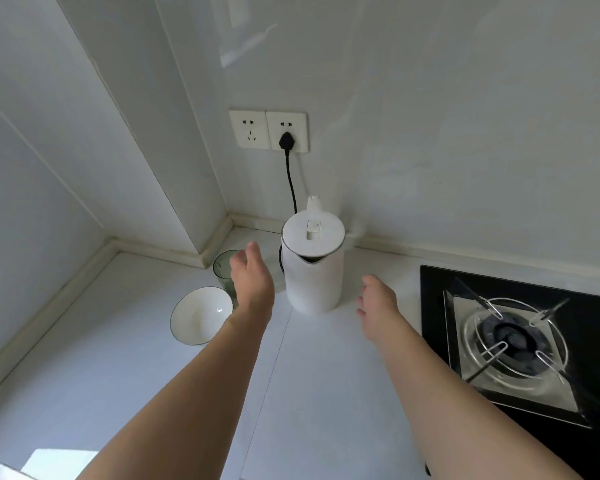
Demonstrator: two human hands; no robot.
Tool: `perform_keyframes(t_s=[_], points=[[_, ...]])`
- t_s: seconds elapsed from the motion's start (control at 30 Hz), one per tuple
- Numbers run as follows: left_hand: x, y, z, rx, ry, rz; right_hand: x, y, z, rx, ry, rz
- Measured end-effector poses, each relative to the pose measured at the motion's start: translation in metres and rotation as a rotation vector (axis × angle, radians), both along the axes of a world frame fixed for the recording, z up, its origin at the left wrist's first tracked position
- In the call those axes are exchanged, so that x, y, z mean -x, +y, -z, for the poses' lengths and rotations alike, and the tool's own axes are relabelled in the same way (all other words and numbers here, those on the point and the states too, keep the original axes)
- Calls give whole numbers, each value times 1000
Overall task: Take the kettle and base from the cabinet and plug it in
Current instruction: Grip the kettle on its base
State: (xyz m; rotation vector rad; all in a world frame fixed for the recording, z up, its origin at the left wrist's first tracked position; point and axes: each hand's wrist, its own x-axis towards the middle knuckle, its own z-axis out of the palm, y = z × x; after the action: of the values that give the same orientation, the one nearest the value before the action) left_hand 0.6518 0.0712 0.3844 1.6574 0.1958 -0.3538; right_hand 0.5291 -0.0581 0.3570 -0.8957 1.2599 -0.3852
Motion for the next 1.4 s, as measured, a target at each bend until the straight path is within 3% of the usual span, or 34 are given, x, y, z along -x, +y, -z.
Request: perform_keyframes(t_s=[0.23, 0.47, 0.73, 0.97, 1.07, 1.13, 1.23, 1.4], points=[[-32, -17, -14, -99, -96, 257, -28, -26, -31, 230, -33, -111], [-67, -25, -29, -206, -157, 411, -67, -42, -60, 583, -3, -223], [-93, -32, -6, -167, 144, 440, -124, -61, -79, 889, 406, -671], [-109, -48, 20, -123, 349, 370, -164, -63, -68, 880, 620, -824], [-99, -56, 40, -57, 450, 354, -171, -77, -65, 700, 486, -776], [-90, -58, 54, -39, 504, 336, -163, -89, -60, 396, 307, -653], [-78, -55, 75, -15, 592, 287, -132, -99, -26, 0, 216, -518], [-65, -44, 99, 40, 721, 230, -82, -64, 43, -265, 183, -432]])
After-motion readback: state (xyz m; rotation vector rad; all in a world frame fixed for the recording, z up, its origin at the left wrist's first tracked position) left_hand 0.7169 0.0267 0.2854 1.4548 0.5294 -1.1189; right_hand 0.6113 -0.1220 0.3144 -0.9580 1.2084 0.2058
